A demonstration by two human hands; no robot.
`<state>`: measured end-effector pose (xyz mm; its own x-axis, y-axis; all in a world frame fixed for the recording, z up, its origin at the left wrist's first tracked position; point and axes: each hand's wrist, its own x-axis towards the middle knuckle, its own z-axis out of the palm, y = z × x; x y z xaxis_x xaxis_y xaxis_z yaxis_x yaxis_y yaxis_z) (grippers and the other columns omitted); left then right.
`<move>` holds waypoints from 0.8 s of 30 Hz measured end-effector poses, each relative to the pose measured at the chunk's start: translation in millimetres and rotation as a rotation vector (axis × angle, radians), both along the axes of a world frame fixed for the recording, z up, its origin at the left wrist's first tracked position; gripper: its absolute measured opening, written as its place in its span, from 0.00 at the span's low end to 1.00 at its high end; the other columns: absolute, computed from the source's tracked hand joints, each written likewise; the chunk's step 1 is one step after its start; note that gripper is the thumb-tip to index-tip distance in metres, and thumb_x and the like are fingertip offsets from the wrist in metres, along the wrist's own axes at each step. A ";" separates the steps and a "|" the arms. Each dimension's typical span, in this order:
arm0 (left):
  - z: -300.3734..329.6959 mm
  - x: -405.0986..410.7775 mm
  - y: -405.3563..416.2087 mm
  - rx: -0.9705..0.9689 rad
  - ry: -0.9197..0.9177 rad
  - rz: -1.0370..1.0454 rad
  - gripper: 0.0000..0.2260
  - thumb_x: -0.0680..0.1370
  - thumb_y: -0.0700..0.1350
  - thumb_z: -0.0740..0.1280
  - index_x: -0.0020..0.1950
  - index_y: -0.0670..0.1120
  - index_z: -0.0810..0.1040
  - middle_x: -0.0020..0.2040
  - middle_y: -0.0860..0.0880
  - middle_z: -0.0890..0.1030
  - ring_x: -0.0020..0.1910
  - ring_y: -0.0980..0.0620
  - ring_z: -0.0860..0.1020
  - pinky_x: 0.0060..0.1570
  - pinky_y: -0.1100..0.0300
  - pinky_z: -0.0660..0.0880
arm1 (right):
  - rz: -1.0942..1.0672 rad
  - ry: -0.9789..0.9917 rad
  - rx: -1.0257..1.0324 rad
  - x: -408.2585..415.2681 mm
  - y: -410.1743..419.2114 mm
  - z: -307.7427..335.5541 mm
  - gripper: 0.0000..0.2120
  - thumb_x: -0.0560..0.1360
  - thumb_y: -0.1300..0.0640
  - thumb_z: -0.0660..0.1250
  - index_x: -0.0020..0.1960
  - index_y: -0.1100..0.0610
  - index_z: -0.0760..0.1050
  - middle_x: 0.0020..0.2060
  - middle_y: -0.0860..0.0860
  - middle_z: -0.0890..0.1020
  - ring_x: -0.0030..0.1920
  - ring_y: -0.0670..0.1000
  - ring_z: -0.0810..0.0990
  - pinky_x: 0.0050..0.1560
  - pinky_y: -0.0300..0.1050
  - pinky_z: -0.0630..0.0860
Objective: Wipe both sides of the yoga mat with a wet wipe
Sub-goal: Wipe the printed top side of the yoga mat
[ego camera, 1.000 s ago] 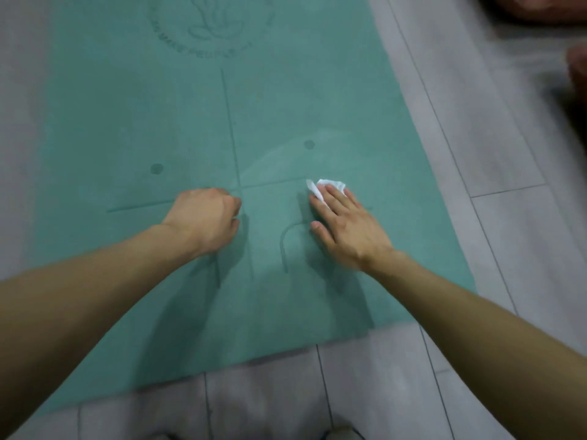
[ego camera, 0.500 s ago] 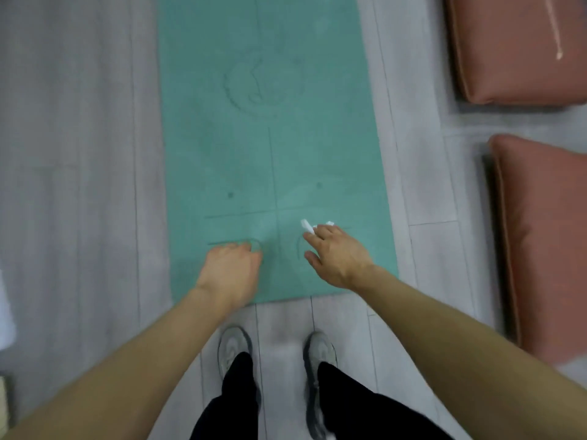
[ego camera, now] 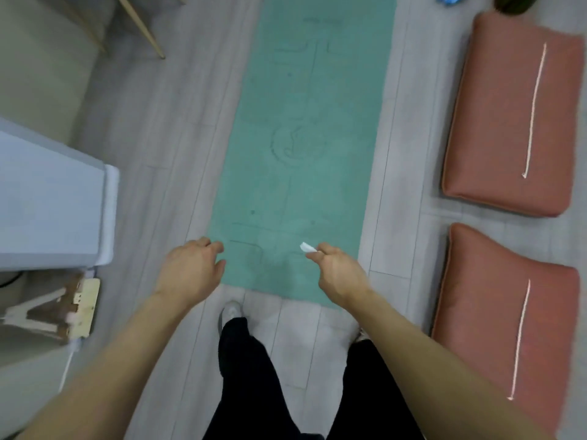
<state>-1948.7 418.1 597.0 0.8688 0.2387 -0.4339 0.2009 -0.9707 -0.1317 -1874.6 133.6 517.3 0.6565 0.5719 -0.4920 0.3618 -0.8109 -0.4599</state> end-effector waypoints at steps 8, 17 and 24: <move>43.2 27.9 -129.7 -0.133 -0.017 0.269 0.16 0.80 0.56 0.67 0.66 0.53 0.80 0.59 0.49 0.82 0.58 0.43 0.82 0.52 0.50 0.78 | 0.190 -0.162 -0.056 88.3 -100.0 59.3 0.25 0.76 0.70 0.58 0.69 0.56 0.79 0.61 0.52 0.78 0.56 0.58 0.78 0.51 0.55 0.79; -4.1 120.8 -174.6 -0.300 -0.058 0.474 0.17 0.80 0.58 0.66 0.68 0.55 0.79 0.61 0.51 0.81 0.60 0.45 0.81 0.56 0.50 0.79 | 0.389 -0.027 -0.155 220.7 -102.9 60.6 0.35 0.77 0.63 0.59 0.83 0.59 0.56 0.74 0.52 0.65 0.70 0.57 0.70 0.65 0.55 0.76; -37.1 206.8 -169.3 -0.310 -0.039 0.547 0.18 0.82 0.57 0.63 0.70 0.54 0.77 0.63 0.50 0.80 0.62 0.45 0.79 0.59 0.51 0.76 | 0.518 -0.046 -0.190 326.6 -82.8 61.1 0.41 0.72 0.74 0.58 0.83 0.57 0.56 0.79 0.52 0.61 0.71 0.58 0.72 0.63 0.52 0.77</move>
<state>-1742.0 248.9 560.0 0.6729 0.5212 -0.5249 0.6783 -0.7179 0.1568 -1548.1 50.8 578.4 0.3363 0.7300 -0.5950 0.7519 -0.5885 -0.2971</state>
